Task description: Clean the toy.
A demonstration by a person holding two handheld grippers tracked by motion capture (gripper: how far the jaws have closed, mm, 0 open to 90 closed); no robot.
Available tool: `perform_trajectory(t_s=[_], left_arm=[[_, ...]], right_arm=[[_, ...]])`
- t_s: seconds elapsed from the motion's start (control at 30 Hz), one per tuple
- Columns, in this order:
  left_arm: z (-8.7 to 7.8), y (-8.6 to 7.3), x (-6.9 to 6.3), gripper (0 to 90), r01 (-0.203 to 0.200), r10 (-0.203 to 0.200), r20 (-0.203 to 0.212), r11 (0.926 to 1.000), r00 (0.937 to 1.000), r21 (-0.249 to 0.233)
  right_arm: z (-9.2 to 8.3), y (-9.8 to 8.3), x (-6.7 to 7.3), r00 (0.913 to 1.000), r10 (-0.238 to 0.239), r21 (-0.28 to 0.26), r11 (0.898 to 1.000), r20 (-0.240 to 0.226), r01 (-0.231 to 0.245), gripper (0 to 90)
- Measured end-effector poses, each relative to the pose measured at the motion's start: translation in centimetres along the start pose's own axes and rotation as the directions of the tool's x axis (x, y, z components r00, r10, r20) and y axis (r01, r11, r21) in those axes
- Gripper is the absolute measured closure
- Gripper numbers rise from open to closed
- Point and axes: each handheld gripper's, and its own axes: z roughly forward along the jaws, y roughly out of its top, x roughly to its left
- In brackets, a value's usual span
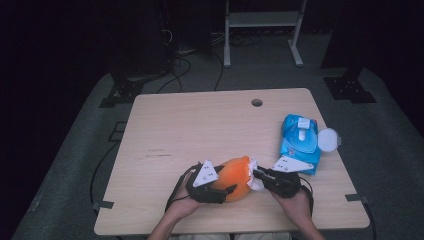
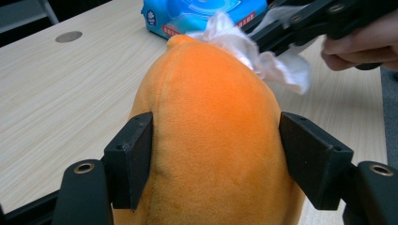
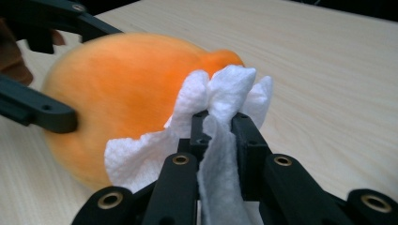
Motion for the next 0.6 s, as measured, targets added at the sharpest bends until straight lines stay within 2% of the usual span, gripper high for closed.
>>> perform_trajectory(t_s=[0.03,0.1,0.17,0.23,0.27,0.33,0.4,0.5,0.6], left_arm=[[0.0,0.0,0.0,29.8,-0.003,0.003,0.000,1.0000,1.0000,0.001],[0.0,0.0,-0.1,29.9,-0.011,0.011,0.010,0.9999,0.9999,0.000],[0.1,0.0,-0.3,29.9,-0.023,0.023,0.014,0.9997,0.9996,0.001],[0.1,0.1,-0.4,29.0,-0.028,0.028,0.010,0.9996,0.9996,0.005],[0.1,0.2,-0.3,26.8,-0.019,0.019,0.004,0.9998,0.9998,0.006],[0.0,0.4,0.1,18.5,0.027,-0.027,-0.017,0.9996,0.9995,0.010],[0.0,0.4,0.6,10.3,0.074,-0.074,-0.034,0.9970,0.9967,0.020],[0.2,-0.2,0.8,12.6,0.095,-0.095,-0.003,0.9945,0.9955,0.043],[0.0,-0.2,0.5,23.2,0.051,-0.051,0.006,0.9971,0.9987,0.057]], right_arm=[[-0.1,0.1,-0.1,1.0000,0.008,-0.008,1.000,-0.005,-0.008,79.4],[-0.3,0.6,0.2,0.9999,-0.007,-0.034,0.999,-0.010,0.007,79.3],[-0.4,1.1,0.3,0.9995,0.004,-0.068,0.998,-0.030,-0.006,79.3],[-0.3,1.0,0.2,0.9994,-0.001,-0.058,0.998,-0.033,-0.001,79.4],[-0.2,0.8,0.1,0.9992,0.012,-0.050,0.999,-0.039,-0.014,79.4],[-0.1,0.3,0.1,0.9979,0.034,-0.030,0.999,-0.055,-0.036,79.5],[-0.1,0.1,0.6,0.9975,0.032,-0.027,0.999,-0.063,-0.034,79.5],[-0.3,0.3,1.9,0.9977,-0.007,-0.039,0.999,-0.067,0.004,79.4],[-0.5,0.7,2.6,0.9965,-0.042,-0.054,0.998,-0.072,0.038,79.5]])
